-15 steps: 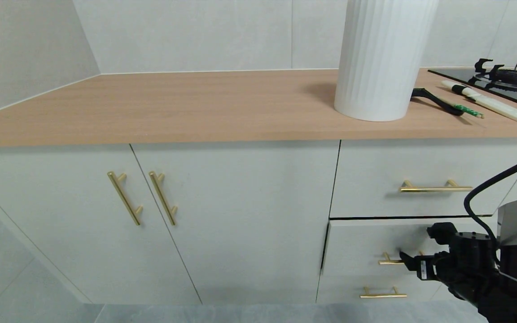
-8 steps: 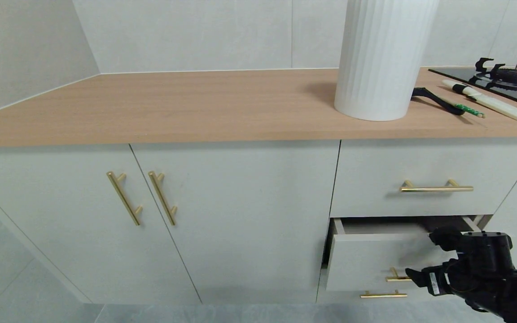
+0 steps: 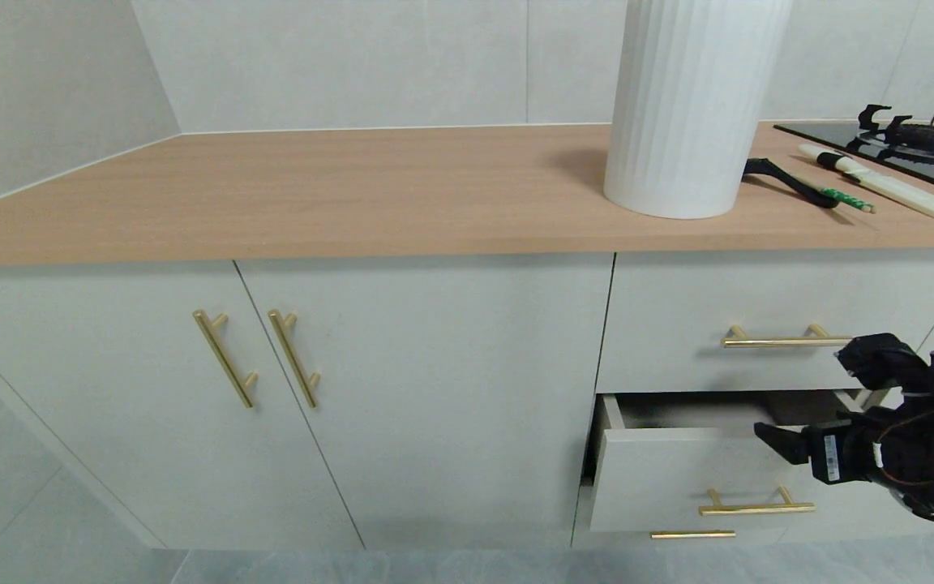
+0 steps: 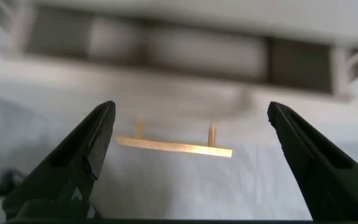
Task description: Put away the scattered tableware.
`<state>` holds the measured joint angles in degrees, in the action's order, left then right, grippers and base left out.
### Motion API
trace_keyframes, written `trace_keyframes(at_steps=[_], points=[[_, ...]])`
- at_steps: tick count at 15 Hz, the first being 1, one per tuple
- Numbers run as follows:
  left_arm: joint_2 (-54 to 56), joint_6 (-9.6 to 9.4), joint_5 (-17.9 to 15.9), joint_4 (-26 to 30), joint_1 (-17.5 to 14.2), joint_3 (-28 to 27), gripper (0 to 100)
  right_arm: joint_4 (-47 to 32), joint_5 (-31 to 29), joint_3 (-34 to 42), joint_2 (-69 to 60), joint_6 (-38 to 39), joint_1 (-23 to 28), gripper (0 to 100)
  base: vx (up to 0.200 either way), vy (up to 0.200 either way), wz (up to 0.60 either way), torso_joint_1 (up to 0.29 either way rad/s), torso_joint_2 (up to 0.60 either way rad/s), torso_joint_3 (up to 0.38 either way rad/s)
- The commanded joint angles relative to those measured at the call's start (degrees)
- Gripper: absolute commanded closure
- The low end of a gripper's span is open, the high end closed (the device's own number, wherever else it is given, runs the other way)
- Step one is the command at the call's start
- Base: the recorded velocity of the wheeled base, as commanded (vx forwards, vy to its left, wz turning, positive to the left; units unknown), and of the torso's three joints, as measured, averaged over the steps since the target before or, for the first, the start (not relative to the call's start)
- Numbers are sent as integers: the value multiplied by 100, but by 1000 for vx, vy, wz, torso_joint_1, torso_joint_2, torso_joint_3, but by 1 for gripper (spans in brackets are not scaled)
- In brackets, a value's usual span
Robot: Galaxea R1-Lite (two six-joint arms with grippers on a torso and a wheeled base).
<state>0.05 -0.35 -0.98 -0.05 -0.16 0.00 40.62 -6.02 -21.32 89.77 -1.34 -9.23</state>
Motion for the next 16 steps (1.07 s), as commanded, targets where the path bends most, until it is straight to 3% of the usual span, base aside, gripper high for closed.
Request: trace_keyframes(at_steps=[1, 16], points=[[-5, 0, 1, -4, -2, 0, 0, 16, 5, -74, -153, 90, -9, 0, 0, 0, 0, 0, 0, 0], [-5, 0, 1, 5, -2, 0, 0, 2618, -567, 137, 2290, 319, 0, 0, 0, 0, 0, 0, 0, 0]])
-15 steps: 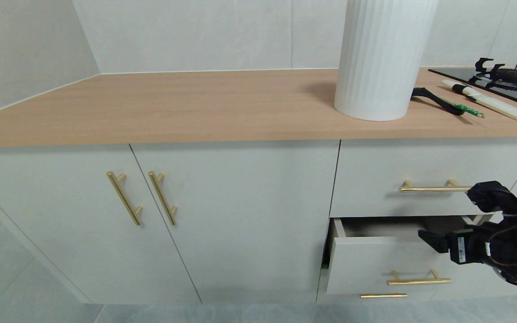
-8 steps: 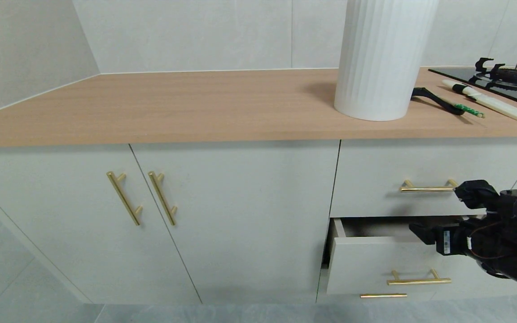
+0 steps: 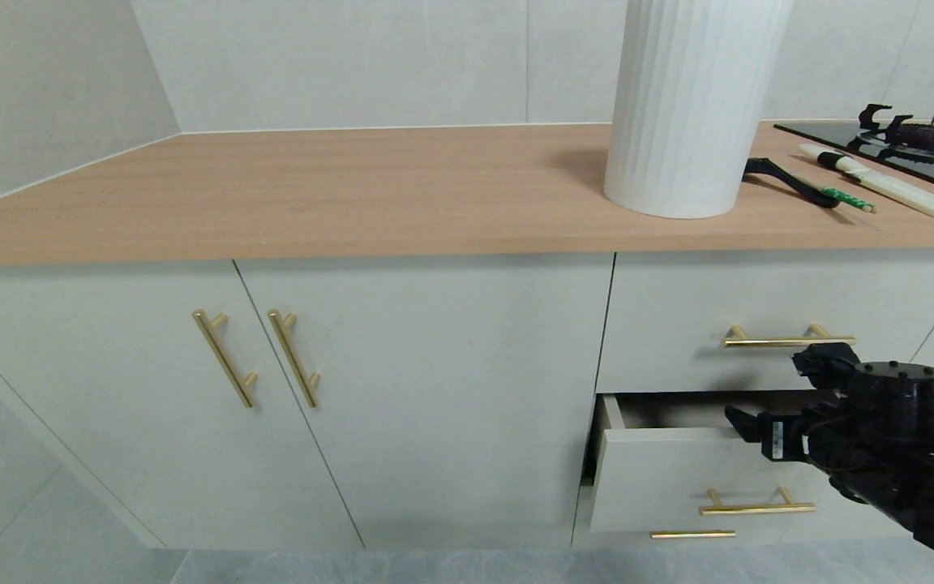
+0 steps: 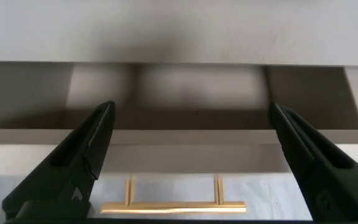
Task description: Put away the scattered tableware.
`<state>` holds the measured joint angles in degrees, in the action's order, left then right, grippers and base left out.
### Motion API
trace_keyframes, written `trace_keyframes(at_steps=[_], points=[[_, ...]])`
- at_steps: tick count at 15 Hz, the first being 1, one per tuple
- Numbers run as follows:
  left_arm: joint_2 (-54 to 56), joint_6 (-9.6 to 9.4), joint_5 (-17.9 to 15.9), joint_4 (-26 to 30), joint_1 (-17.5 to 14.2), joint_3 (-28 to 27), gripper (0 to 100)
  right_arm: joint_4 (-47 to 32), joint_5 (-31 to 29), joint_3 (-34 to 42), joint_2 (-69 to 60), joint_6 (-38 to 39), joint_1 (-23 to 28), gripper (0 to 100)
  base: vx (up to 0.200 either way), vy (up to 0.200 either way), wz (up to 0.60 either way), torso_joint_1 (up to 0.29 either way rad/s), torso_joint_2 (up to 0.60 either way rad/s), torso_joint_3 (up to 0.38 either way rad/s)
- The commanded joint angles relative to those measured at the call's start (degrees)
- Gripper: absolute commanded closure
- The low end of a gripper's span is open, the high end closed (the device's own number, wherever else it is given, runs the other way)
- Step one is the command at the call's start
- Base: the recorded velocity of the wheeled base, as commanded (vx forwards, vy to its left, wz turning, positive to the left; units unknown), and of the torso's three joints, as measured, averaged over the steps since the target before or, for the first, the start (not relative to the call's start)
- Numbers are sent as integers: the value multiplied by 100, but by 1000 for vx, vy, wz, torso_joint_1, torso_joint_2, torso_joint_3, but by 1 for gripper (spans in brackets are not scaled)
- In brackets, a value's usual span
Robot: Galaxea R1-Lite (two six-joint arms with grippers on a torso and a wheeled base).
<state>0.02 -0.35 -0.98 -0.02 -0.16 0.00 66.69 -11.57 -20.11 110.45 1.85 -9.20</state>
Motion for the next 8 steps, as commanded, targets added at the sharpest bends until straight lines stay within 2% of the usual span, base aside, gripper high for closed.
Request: trace_keyframes(at_steps=[1, 8], points=[[-2, 0, 1, -6, -2, 0, 0, 81, -12, 51, 240, -1, -2, 0, 0, 0, 0, 0, 0, 0], [-2, 0, 10, -6, -2, 0, 0, 28, -3, 183, 30, -45, -2, 0, 0, 0, 0, 0, 0, 0]])
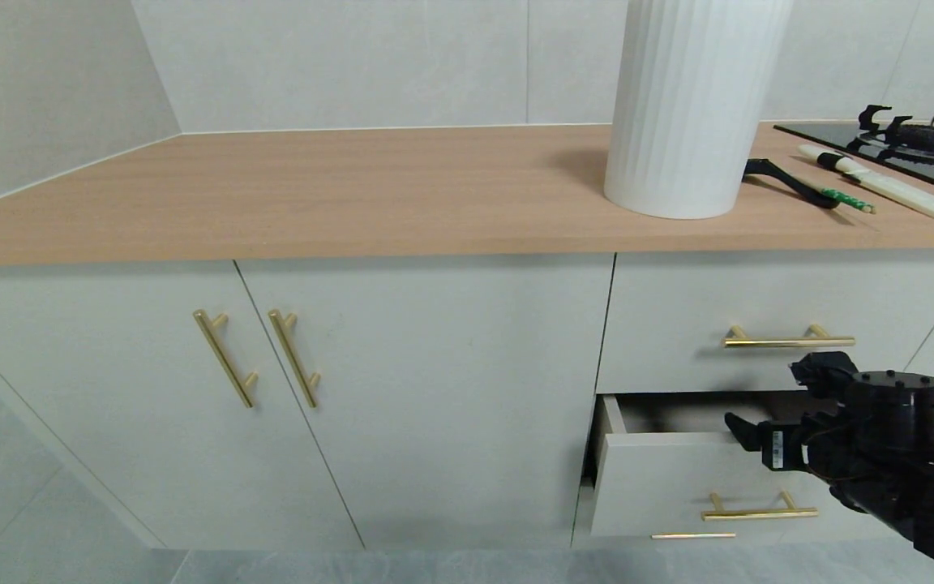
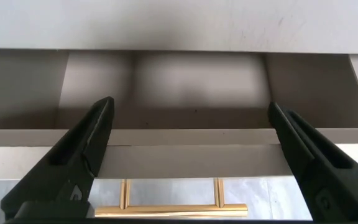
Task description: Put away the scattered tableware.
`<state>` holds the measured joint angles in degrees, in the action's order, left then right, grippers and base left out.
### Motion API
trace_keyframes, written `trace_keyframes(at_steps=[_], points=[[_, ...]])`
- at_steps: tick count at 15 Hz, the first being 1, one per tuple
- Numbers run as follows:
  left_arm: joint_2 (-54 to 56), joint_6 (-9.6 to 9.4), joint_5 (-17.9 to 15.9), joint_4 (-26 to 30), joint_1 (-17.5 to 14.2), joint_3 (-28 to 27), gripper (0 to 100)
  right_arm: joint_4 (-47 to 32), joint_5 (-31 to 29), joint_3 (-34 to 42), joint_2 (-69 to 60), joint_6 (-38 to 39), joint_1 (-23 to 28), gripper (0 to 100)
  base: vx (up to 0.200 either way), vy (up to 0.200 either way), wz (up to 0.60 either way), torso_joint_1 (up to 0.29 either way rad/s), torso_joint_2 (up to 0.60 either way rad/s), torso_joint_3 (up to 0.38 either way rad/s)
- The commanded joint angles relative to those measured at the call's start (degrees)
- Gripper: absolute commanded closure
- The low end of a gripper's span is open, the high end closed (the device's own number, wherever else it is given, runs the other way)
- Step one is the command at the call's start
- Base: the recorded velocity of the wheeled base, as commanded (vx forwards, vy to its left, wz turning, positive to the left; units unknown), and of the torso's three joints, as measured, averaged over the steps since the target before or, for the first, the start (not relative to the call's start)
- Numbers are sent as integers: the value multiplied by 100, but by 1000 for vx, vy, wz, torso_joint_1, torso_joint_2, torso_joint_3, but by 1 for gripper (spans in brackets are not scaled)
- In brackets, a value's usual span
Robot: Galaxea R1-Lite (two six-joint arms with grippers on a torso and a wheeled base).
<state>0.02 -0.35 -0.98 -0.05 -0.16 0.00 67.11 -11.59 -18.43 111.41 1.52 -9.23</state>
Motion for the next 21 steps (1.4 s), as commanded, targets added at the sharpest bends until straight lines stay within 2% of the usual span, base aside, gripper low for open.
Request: trace_keyframes(at_steps=[1, 6, 8, 10, 12, 14, 15, 21], points=[[-2, 0, 1, 5, -2, 0, 0, -145, -1, 15, -128, -12, 0, 0, 0, 0, 0, 0, 0, 0], [-2, 0, 1, 5, -2, 0, 0, -1517, 157, -126, -928, -12, -9, 0, 0, 0, 0, 0, 0, 0], [-2, 0, 1, -4, -2, 0, 0, -2527, 447, -231, -1578, -64, -123, 0, 0, 0, 0, 0, 0, 0], [-2, 0, 1, -4, -2, 0, 0, -3644, 474, -407, -2132, -161, -325, 0, 0, 0, 0, 0, 0, 0], [-2, 0, 1, -4, -2, 0, 0, -5867, 562, -908, -2994, -223, -879, 0, 0, 0, 0, 0, 0, 0], [-2, 0, 1, 5, -2, 0, 0, -7282, 562, -1382, -3424, -223, -1090, 0, 0, 0, 0, 0, 0, 0], [-2, 0, 1, -4, -2, 0, 0, -7528, 553, -1514, -3530, -214, -1099, 0, 0, 0, 0, 0, 0, 0], [-2, 0, 1, -4, -2, 0, 0, -7256, 509, -1532, -3565, -161, -1099, 0, 0, 0, 0, 0, 0, 0]])
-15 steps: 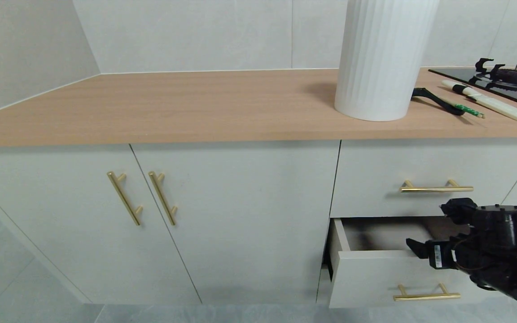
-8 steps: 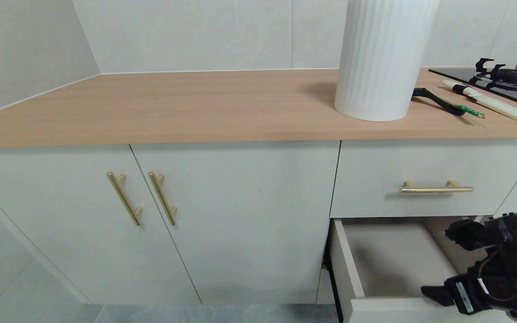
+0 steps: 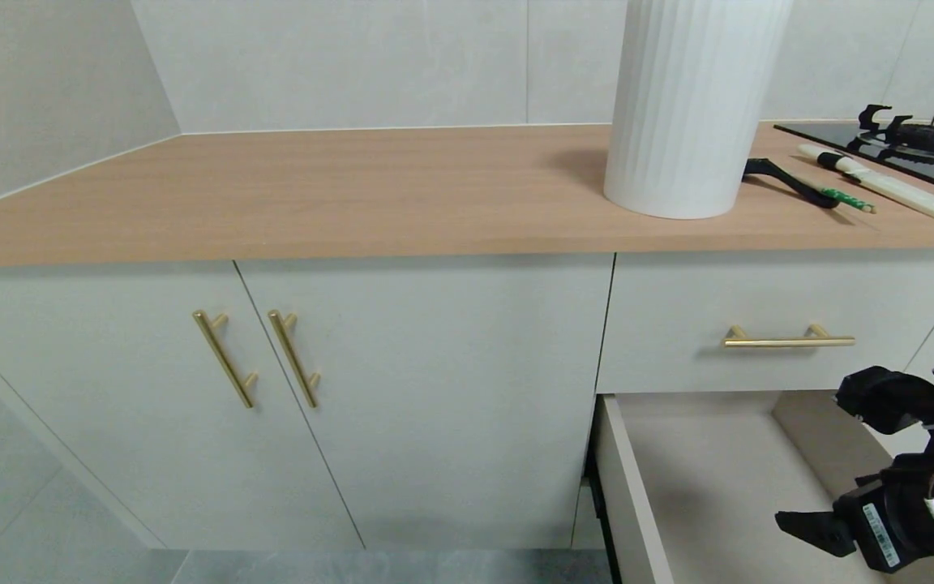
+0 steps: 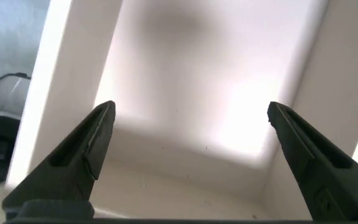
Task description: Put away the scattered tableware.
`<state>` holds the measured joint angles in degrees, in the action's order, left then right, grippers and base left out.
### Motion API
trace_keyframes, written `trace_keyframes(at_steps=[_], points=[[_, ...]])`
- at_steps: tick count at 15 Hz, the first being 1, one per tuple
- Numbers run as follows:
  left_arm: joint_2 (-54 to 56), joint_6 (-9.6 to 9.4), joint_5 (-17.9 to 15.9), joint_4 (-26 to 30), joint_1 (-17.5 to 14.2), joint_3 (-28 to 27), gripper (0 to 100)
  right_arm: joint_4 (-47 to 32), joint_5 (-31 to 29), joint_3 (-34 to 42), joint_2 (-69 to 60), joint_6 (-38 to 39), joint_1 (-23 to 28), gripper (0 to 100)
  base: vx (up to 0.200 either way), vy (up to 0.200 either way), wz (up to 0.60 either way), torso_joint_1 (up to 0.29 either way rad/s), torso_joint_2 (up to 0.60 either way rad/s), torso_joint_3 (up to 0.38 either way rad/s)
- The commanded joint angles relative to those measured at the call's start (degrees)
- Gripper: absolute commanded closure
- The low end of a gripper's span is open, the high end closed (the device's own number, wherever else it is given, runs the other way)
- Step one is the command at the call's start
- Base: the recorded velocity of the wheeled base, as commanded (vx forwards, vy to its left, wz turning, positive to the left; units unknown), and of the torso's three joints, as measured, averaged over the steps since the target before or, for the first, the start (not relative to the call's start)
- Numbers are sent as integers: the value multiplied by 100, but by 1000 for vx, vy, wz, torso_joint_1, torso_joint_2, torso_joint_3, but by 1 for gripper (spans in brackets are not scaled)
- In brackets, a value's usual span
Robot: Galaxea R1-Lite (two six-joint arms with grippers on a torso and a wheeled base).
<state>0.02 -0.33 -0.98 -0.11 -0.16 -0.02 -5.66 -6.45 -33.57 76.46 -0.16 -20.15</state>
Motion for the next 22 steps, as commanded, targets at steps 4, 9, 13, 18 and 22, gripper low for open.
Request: trace_keyframes(at_steps=[4, 9, 13, 18, 22], points=[[-2, -2, 1, 11, -2, 2, 0, 126, -225, -633, -553, 77, 2, 0, 0, 0, 0, 0, 0, 0], [-2, -2, 1, 11, -2, 2, 0, -2062, 197, -3041, -571, 306, 328, 0, 0, 0, 0, 0, 0, 0], [-2, -2, 1, 2, -2, 2, 0, -1957, 205, -3024, -659, 262, 468, 0, 0, 0, 0, 0, 0, 0], [-2, -2, 1, 2, -2, 2, 0, -1421, 223, -2901, -738, 244, 846, 0, 0, 0, 0, 0, 0, 0], [-2, -2, 1, 2, -2, 2, 0, -1412, 223, -2883, -738, 236, 846, 0, 0, 0, 0, 42, -173, -177]])
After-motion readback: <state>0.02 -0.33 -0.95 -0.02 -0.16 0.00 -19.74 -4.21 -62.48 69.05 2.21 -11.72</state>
